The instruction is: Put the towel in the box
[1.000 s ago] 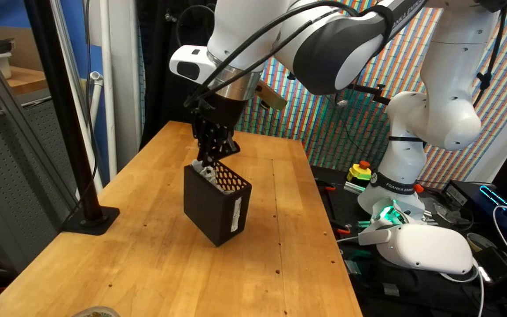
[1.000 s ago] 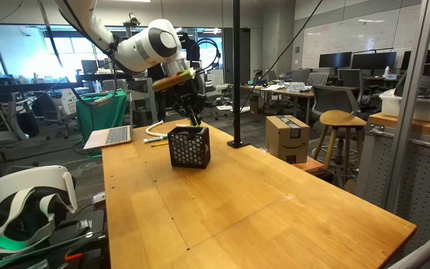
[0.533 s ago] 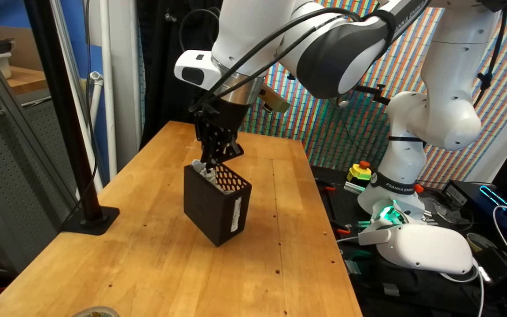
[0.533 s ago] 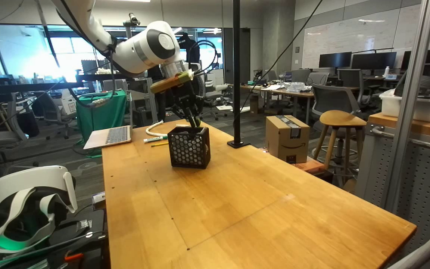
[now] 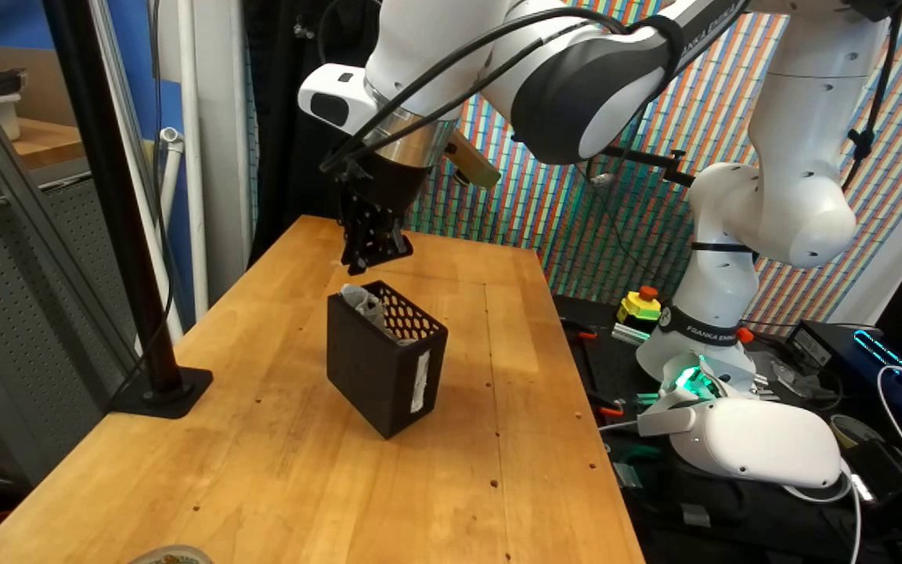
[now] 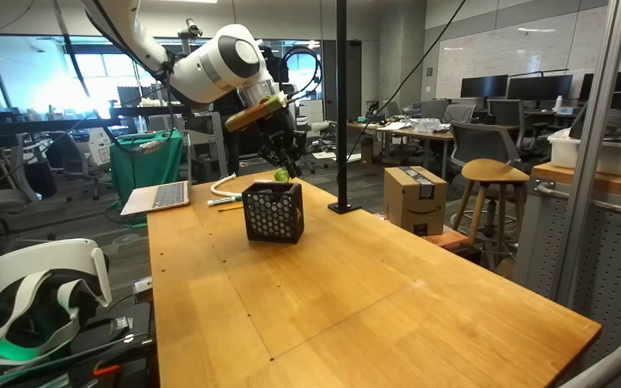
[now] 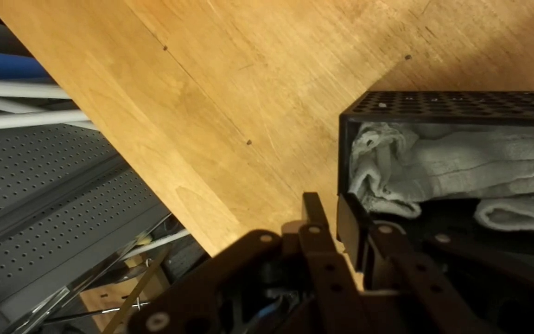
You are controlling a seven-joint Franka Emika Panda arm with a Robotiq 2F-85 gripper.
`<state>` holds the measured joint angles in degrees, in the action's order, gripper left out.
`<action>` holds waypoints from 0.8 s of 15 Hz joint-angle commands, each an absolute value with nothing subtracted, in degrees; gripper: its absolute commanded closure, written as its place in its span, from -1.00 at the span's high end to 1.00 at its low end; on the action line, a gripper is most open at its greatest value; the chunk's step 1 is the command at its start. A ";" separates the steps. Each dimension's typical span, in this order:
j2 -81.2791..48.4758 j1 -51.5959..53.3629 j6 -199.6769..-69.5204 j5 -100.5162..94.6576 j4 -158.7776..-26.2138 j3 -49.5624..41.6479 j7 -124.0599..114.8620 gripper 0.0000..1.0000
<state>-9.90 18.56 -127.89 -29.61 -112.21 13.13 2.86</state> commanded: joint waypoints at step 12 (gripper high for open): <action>-13.41 20.02 -128.47 -33.28 -111.01 13.22 0.33 -0.62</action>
<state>-13.12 19.49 -127.94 -31.72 -111.85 13.28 1.33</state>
